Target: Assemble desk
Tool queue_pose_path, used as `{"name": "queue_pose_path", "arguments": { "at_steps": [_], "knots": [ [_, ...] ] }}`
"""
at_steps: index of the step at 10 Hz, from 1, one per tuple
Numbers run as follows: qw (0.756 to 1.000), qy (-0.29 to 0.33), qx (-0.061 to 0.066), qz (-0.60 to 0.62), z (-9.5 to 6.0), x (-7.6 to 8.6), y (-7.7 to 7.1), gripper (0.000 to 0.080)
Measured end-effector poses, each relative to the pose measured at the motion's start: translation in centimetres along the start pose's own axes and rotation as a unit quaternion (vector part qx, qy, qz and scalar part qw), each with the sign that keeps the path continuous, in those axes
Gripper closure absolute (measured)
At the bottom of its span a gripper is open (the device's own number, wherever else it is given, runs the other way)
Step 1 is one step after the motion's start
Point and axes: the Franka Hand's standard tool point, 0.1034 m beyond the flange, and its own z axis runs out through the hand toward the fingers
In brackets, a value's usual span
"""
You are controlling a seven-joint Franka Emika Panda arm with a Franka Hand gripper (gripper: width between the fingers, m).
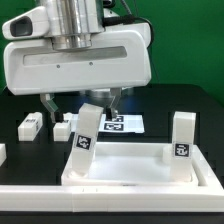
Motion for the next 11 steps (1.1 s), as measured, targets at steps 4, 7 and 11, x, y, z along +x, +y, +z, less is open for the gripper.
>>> {"name": "queue_pose_path", "arguments": {
  "at_steps": [4,7,11],
  "knots": [
    [1.000,-0.003,-0.006,0.001,0.74,-0.45,-0.05,0.0150],
    [0.996,-0.003,-0.008,0.088,0.79,-0.47,0.22,0.0507],
    [0.978,-0.002,-0.008,0.210,0.88,-0.51,0.29,0.0508]
  ]
}}
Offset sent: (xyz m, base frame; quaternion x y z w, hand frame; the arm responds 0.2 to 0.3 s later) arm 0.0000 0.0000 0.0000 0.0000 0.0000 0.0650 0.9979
